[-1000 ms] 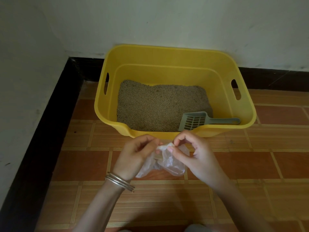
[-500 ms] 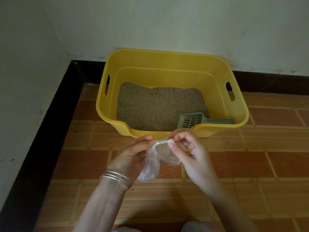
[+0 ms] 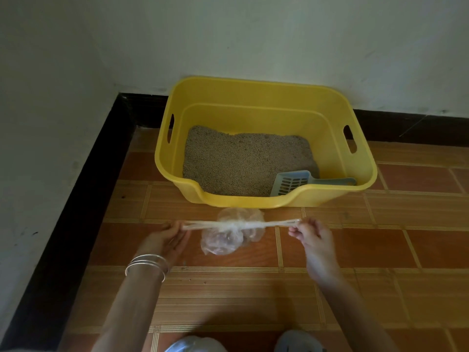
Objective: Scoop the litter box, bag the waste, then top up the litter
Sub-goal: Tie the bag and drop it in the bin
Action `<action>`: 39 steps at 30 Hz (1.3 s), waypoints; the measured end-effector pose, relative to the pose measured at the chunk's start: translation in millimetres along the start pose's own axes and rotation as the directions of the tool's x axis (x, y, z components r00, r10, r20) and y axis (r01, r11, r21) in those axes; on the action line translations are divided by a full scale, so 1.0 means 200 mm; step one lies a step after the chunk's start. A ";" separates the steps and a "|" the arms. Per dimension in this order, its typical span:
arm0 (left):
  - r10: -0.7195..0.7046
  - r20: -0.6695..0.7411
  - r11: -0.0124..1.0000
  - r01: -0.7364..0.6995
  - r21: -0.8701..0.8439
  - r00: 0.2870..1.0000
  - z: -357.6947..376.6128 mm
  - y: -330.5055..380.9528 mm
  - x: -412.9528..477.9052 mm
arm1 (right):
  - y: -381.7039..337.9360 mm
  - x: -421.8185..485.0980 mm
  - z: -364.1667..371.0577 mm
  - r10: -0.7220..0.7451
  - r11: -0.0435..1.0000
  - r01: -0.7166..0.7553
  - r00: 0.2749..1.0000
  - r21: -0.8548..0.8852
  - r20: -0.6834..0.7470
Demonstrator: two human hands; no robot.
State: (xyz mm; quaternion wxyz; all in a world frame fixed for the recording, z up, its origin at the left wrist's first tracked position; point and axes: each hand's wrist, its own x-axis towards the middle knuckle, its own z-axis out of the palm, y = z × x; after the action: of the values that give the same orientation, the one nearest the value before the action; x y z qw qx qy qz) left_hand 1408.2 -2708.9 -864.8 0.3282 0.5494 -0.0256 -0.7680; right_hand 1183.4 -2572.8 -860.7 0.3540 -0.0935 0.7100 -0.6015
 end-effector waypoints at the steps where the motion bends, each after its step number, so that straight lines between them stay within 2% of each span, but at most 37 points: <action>1: -0.018 -0.018 1.000 0.018 -0.012 1.000 -0.03 0.00 0.03 | 0.02 0.01 -0.02 0.024 1.000 -0.024 1.000 -0.015 -0.016; 5: -0.034 -0.048 0.999 0.033 -0.016 0.998 -0.06 -0.04 0.10 | 0.07 0.02 -0.06 0.082 0.996 -0.085 0.993 -0.038 -0.080; 7: 0.019 -0.025 1.000 -0.019 -0.012 0.999 -0.04 -0.05 0.10 | 0.05 0.01 -0.06 0.104 0.994 -0.106 0.991 -0.015 -0.084; 10: 0.139 -0.011 0.987 -0.138 0.085 0.990 0.00 -0.04 0.04 | -0.05 -0.02 -0.08 0.086 0.996 -0.086 0.996 0.003 -0.013; 14: 0.251 0.131 0.918 -0.279 0.283 0.959 0.06 0.01 -0.09 | -0.22 -0.08 -0.05 -0.018 0.997 0.029 0.988 -0.068 0.150; 17: 0.295 0.270 0.840 -0.383 0.384 0.917 0.15 0.01 -0.20 | -0.32 -0.14 0.01 -0.118 0.981 0.159 0.941 -0.107 0.317; 22: 0.276 0.461 0.733 -0.495 0.467 0.844 0.22 -0.01 -0.33 | -0.41 -0.20 0.12 -0.230 0.952 0.297 0.856 -0.077 0.462; 27: 0.278 0.538 0.735 -0.537 0.414 0.796 0.26 -0.08 -0.38 | -0.38 -0.23 0.16 -0.289 0.886 0.440 0.771 -0.146 0.567; 31: 0.261 0.594 0.663 -0.589 0.462 0.760 0.27 -0.12 -0.38 | -0.31 -0.24 0.19 -0.284 0.843 0.477 0.785 -0.247 0.550; 35: 0.261 0.640 0.574 -0.650 0.498 0.722 0.26 -0.15 -0.38 | -0.29 -0.26 0.20 -0.273 0.868 0.434 0.823 -0.241 0.497; 39: 0.295 0.680 0.426 -0.729 0.536 0.671 0.25 -0.16 -0.38 | -0.29 -0.25 0.21 -0.284 0.842 0.451 0.836 -0.295 0.470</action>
State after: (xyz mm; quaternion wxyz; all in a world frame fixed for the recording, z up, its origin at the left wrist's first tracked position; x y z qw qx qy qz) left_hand 1363.7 -2659.5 -795.9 0.2649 0.3828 -0.6092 -0.6420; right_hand 1229.9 -2592.6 -788.9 0.3430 -0.4235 0.6938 -0.4708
